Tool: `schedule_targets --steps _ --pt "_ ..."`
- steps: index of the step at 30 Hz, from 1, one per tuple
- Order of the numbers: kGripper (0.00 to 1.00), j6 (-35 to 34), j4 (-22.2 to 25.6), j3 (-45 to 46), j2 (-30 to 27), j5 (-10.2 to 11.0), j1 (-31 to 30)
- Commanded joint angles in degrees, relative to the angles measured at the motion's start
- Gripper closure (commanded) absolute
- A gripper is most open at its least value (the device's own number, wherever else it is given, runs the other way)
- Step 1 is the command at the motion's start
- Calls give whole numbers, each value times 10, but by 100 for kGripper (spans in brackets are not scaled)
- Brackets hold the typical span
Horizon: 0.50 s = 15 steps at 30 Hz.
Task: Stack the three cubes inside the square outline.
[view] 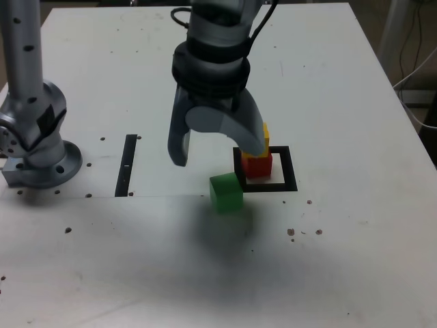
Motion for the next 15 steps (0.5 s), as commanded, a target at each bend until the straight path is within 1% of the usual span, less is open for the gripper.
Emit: schedule_targets --steps 1,8,15 --pt "0 -9 -1 -1 2 -5 -7" --pt "1 -14 -9 2 18 -16 -15" --pt "2 -9 -33 15 41 -25 -16"
